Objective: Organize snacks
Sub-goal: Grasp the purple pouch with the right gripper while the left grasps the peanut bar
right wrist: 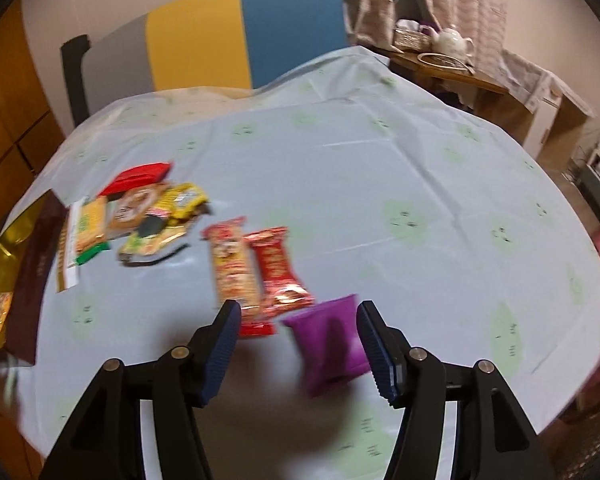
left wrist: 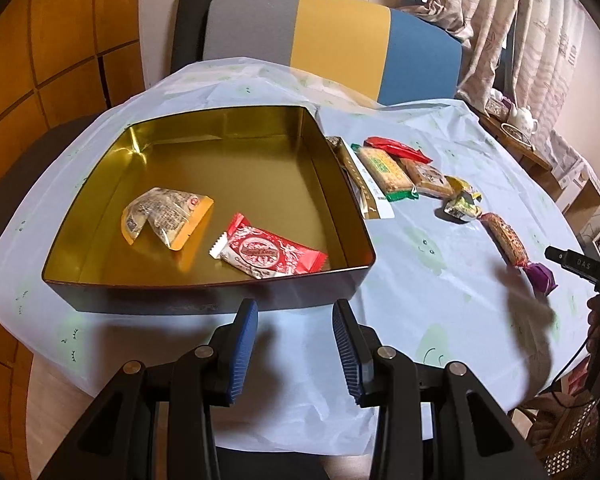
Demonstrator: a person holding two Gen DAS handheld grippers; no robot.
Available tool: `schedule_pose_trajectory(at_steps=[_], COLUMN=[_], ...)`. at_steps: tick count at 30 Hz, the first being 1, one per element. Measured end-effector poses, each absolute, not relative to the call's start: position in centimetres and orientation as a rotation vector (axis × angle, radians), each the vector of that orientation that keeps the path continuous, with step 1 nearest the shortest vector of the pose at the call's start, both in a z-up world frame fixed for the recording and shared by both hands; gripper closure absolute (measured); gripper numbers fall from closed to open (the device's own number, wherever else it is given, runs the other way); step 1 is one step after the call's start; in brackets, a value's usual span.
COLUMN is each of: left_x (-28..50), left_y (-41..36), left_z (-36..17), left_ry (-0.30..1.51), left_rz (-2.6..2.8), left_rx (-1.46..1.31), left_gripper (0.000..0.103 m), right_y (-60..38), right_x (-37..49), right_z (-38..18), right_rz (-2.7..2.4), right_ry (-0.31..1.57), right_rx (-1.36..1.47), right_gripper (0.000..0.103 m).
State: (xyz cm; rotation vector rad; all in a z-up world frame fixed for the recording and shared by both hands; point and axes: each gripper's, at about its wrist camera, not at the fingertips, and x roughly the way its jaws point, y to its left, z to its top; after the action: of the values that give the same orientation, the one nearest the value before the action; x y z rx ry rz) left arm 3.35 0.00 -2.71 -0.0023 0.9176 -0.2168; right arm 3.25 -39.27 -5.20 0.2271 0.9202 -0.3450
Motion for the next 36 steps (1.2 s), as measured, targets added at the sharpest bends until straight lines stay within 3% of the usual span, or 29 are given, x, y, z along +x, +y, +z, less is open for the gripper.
schedule_pose_trajectory(at_steps=[12,14,16,36], left_x=[3.2,3.2,3.3,9.8], left_y=[-3.0,-4.0,-5.0,-24.0], left_z=[-2.3,-2.3,-2.2,-2.0], left_ry=[0.929,0.939,0.942,1.081], left_rz=[-0.311,-0.337,-0.358,-0.718], left_rx=[0.039,0.051,0.067,0.074], left_gripper=[0.064,0.064,0.064,0.064], right_y=[-41.0,-41.1,-40.9,-40.6], right_x=[2.8,2.5,2.2,0.0], right_z=[-9.0,-10.0,-10.3,-11.0], right_rz=[-0.335,-0.332,-0.326,-0.275], right_ry=[0.999,1.019,0.999,0.906], right_rx=[0.257,0.263,0.248,0.21], right_gripper=[0.042,0.05,0.05,0.049])
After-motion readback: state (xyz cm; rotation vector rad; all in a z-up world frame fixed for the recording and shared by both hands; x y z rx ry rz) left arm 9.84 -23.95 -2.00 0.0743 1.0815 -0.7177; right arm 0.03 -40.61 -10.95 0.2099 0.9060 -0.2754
